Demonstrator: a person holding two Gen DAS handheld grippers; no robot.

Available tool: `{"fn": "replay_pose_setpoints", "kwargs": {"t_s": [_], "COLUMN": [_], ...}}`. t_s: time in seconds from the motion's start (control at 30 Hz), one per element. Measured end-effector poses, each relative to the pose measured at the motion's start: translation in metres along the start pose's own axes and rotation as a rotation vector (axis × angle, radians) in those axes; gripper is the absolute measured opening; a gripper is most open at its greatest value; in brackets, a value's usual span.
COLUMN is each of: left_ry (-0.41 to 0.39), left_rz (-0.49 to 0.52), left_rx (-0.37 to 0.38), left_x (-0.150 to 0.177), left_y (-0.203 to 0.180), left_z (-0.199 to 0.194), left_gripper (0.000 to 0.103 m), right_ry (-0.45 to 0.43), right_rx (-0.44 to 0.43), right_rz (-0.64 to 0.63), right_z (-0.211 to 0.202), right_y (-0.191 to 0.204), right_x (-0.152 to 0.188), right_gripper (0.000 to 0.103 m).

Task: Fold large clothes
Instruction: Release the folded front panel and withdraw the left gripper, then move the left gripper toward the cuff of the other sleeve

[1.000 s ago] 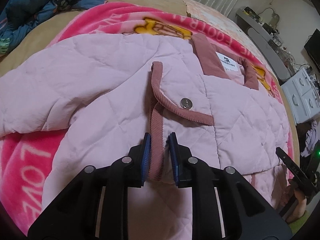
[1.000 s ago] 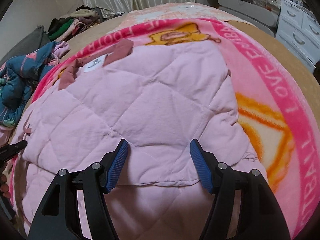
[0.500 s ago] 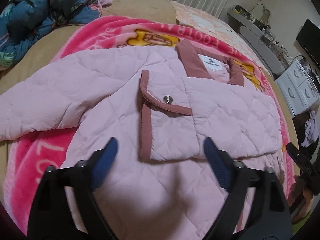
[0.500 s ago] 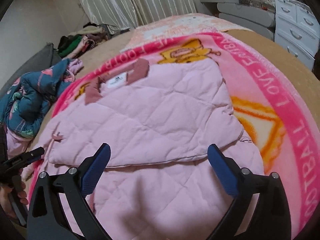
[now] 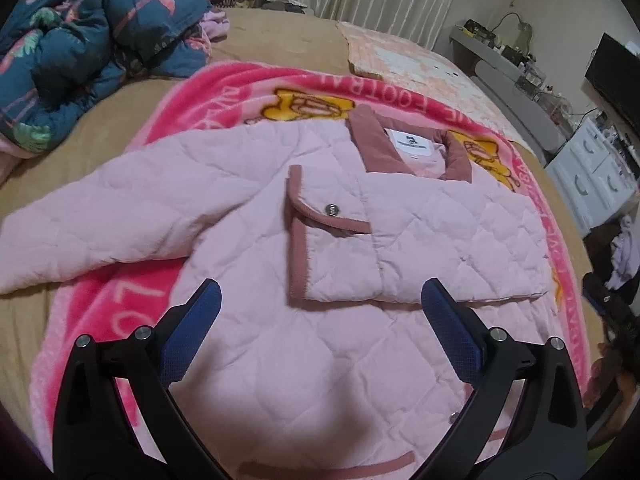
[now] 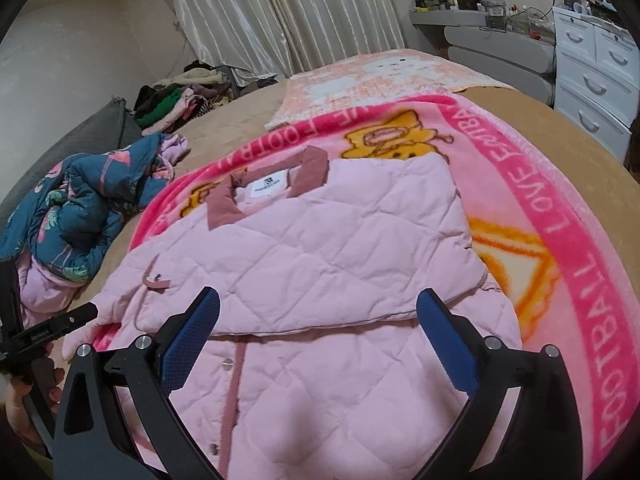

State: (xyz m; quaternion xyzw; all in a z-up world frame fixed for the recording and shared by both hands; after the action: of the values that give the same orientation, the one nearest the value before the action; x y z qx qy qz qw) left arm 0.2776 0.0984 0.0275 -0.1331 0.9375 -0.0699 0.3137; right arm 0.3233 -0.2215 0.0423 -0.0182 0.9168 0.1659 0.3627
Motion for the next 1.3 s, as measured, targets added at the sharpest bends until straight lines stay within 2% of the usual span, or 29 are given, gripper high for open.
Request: {"fn": "replay_pose_setpoints", "kwargs": {"t_s": [0.5, 0.77, 0.97, 1.3], "left_ry": [-0.072, -0.090, -0.111, -0.126], "left_rz": [-0.009, -0.084, -0.104, -0.214], "left_rx": [-0.060, -0.051, -0.079, -0.087], "left_x": [-0.002, 0.004, 0.007, 0.012], "left_y": [0.041, 0.076, 0.099, 0.153], "left_z": [-0.031, -0.034, -0.040, -0.039], "left_gripper": [0.094, 0.094, 0.094, 0.094], "right_ry": [-0.024, -0.026, -0.031, -0.012], "right_rx": [-0.051, -0.086, -0.105, -0.146], "right_rz": [-0.068, -0.107, -0.140, -0.195], "right_z": [-0.004, 0.002, 0.007, 0.019], "right_y": [0.066, 0.107, 0.139, 0.188], "right_x": [-0.006, -0.010, -0.010, -0.007], "right_gripper": [0.099, 0.099, 0.099, 0.099]}}
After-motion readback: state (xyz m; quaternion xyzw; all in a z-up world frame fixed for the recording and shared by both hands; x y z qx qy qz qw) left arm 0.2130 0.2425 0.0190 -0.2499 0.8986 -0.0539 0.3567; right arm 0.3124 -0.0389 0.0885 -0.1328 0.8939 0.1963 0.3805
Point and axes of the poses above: each gripper's, at about its wrist camera, not at the fingertips, and z roughly the way its jaws point, y to its left, x to its underside, the point moved 2 cm from there along z, roughly the way its jaws point, and after that the axes turned 2 degrees about x, right-handed, at the moved point
